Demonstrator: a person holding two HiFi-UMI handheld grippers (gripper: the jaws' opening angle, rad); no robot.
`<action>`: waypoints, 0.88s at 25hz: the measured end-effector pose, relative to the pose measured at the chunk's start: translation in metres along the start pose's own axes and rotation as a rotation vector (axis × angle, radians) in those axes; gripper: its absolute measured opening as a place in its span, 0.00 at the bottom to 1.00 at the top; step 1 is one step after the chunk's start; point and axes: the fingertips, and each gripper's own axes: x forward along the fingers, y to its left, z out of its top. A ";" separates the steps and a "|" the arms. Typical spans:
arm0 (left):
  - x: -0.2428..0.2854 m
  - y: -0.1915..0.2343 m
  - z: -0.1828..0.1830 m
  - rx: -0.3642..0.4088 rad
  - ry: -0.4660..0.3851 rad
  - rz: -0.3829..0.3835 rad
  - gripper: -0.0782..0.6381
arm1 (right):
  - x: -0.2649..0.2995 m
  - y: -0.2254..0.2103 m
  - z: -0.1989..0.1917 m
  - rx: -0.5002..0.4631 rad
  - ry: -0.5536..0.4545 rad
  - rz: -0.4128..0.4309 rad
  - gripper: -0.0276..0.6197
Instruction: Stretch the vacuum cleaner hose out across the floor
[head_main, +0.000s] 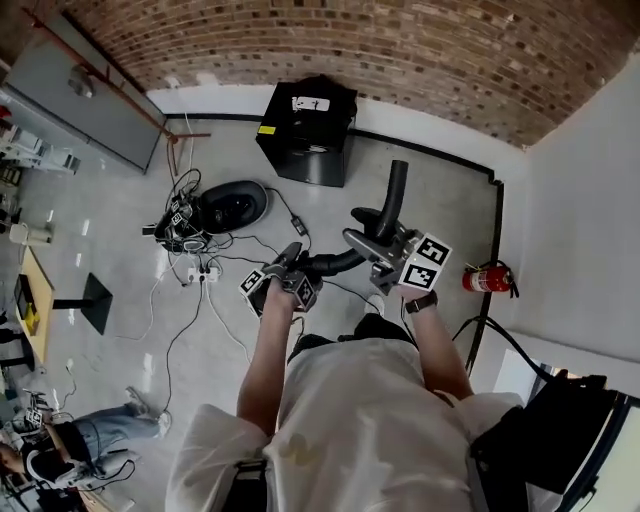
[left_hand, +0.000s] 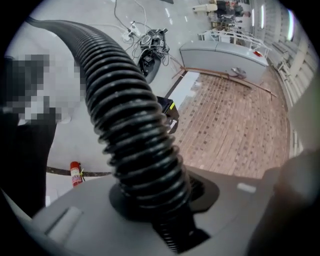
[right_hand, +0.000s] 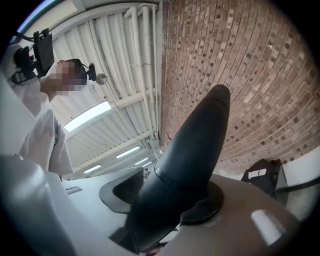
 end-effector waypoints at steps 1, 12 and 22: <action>0.015 0.002 -0.014 -0.017 0.001 -0.012 0.29 | -0.002 -0.009 0.020 0.020 -0.038 0.024 0.36; 0.122 -0.085 -0.136 0.257 0.359 -0.308 0.69 | 0.042 -0.124 0.173 0.258 -0.227 0.126 0.21; 0.132 -0.154 -0.143 1.615 0.198 0.033 0.55 | 0.125 -0.252 0.253 0.389 -0.128 0.076 0.21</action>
